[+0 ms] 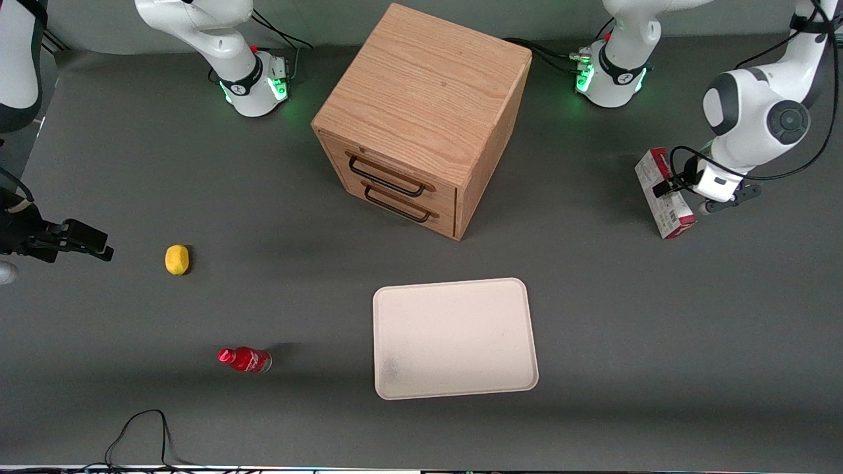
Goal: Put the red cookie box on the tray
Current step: 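Lower the open left gripper over the upright red tartan cookie box, then close the left gripper on the cookie box's base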
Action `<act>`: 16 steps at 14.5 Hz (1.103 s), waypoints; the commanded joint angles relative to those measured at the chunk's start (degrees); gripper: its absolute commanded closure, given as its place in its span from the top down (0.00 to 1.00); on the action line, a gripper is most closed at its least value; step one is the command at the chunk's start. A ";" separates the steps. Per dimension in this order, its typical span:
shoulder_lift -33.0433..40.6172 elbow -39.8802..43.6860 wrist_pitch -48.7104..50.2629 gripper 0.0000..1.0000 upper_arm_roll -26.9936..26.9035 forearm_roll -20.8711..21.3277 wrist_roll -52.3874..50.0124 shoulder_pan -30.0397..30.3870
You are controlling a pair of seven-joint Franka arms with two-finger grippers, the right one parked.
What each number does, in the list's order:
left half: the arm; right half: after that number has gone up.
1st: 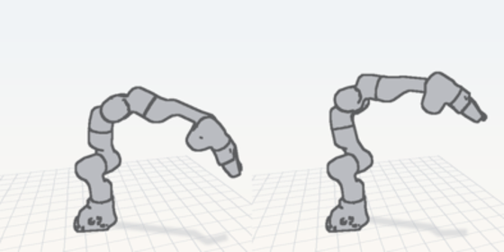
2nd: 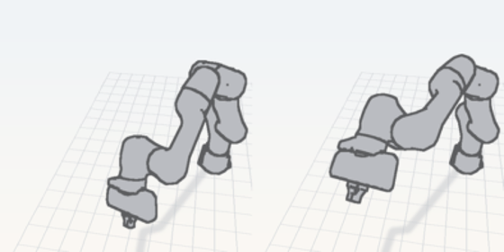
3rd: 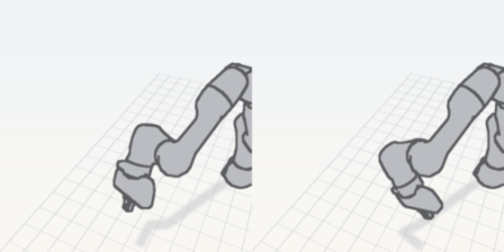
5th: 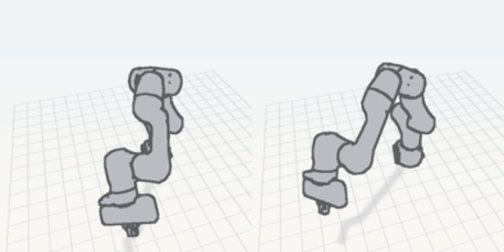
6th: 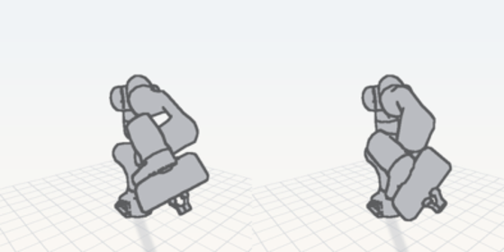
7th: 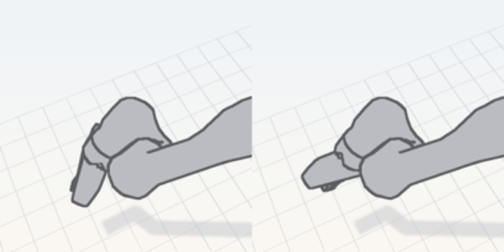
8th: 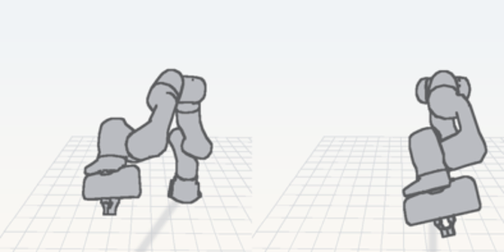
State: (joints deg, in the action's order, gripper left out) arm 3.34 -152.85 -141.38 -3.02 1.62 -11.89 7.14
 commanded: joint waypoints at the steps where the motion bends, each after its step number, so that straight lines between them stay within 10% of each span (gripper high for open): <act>1: -3.24 -0.52 -2.49 0.95 -0.06 0.05 -1.20 -0.20; 6: -4.30 -0.08 -1.88 0.00 -0.06 0.23 -1.03 -0.29; 12: -5.18 2.98 1.44 0.00 0.03 0.32 -1.03 -0.72; 16: -4.22 17.36 23.99 0.00 0.21 0.41 -0.15 -1.16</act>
State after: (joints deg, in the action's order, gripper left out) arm -1.23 -144.37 -128.36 -2.71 1.63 -11.96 7.01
